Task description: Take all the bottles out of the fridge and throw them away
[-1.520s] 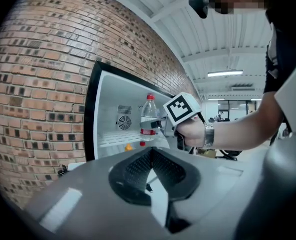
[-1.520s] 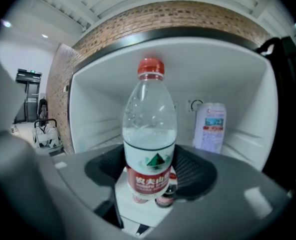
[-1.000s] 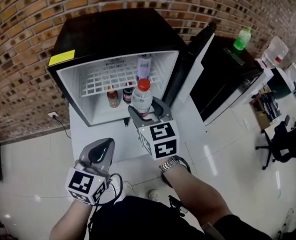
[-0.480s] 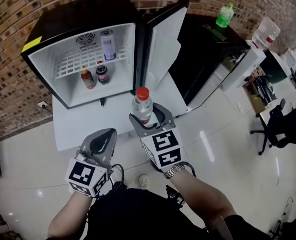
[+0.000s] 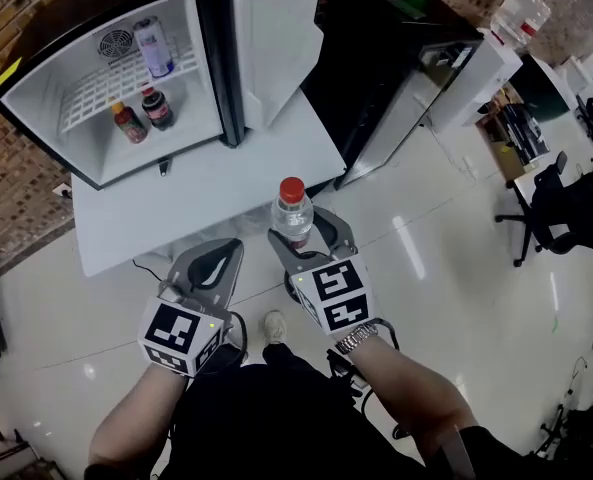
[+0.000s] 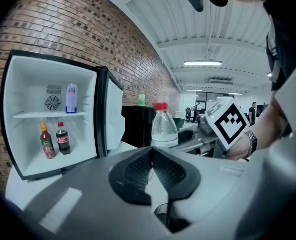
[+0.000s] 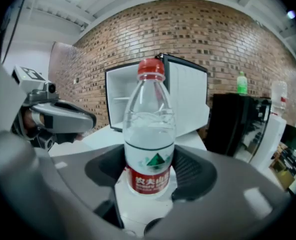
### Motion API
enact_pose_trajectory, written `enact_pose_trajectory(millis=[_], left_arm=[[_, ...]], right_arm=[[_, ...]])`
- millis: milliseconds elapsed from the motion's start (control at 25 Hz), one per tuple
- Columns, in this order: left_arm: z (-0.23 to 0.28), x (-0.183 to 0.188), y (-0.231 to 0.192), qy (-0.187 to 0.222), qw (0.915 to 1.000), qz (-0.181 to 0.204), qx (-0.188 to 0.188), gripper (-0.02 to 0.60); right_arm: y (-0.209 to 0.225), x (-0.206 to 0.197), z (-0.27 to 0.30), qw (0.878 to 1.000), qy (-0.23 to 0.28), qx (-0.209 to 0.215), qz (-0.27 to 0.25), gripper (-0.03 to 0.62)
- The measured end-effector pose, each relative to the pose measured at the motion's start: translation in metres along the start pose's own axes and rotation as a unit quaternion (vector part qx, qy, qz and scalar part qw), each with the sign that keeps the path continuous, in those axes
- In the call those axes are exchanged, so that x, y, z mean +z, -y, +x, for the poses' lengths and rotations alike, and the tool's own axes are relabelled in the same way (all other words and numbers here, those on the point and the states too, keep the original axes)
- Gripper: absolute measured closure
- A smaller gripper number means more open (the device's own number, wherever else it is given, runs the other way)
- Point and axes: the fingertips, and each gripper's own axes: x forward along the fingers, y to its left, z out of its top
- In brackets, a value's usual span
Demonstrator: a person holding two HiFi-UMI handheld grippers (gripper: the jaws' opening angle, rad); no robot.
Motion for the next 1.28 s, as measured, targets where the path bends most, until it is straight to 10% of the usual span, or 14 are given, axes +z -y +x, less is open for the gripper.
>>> enact_pose_trajectory(millis=[600,1280], left_arm=[[0.062,-0.089,0.063,-0.1,0.987,0.018,-0.125,0.577],[0.113,-0.207,0.095,-0.204,0.9652,-0.022,-0.162,0.577]], right_arm=[[0.034,-0.196,-0.007,0.98,-0.139,-0.066,0.124,0.31],[0.045,-0.397,0.039,0.937,-0.269,-0.082,0.206,0.309]])
